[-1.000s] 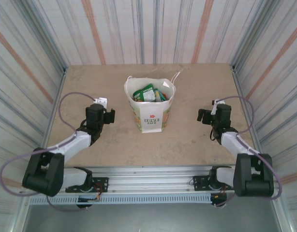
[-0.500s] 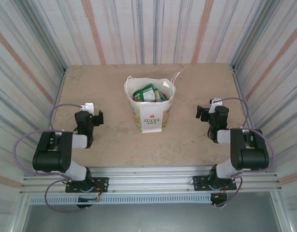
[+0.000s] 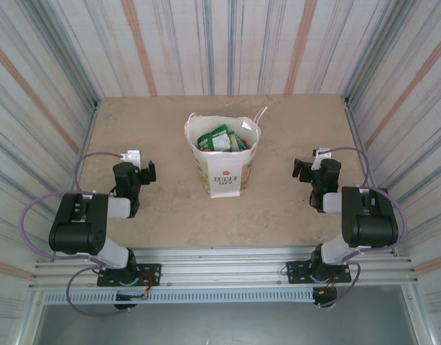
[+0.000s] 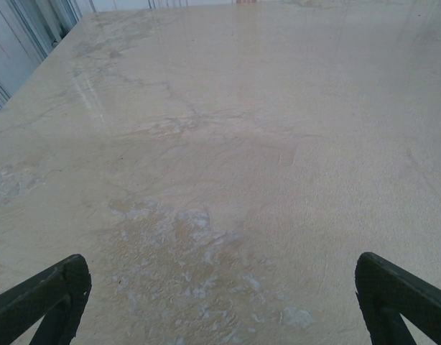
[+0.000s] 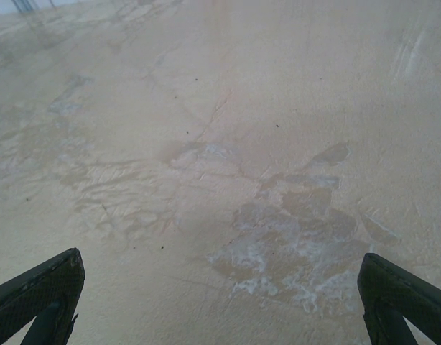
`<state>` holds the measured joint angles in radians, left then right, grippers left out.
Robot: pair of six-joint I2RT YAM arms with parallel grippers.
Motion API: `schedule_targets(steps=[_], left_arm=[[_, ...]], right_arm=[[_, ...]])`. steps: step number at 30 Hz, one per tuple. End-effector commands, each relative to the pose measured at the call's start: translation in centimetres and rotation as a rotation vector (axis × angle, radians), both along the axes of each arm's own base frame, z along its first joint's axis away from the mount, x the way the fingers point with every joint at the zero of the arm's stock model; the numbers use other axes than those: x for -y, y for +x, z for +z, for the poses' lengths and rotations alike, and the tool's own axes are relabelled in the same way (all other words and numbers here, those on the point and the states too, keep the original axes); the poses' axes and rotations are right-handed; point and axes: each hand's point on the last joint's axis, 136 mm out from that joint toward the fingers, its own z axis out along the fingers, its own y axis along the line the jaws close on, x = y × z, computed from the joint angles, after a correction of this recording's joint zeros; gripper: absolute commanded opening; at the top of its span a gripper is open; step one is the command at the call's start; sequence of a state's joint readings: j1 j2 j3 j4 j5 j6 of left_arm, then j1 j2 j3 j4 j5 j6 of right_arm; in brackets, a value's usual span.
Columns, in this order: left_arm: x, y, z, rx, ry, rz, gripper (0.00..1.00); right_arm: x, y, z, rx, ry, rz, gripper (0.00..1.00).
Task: Place the snacks into the paper bag
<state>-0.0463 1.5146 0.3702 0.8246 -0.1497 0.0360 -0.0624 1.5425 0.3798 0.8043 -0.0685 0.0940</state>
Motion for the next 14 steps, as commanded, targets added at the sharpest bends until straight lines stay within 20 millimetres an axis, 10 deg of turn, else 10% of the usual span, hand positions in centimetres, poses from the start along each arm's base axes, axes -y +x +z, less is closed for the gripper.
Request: schedule_targets(steps=[1, 14], left_arm=[[-0.06, 0.54, 1.09, 0.031, -0.008, 0.012, 0.99], [0.00, 0.58, 1.04, 0.029, -0.008, 0.008, 0.99]], right_arm=[[0.04, 0.79, 1.13, 0.037, -0.002, 0.005, 0.99], [0.04, 0.82, 1.01, 0.032, 0.003, 0.008, 0.99]])
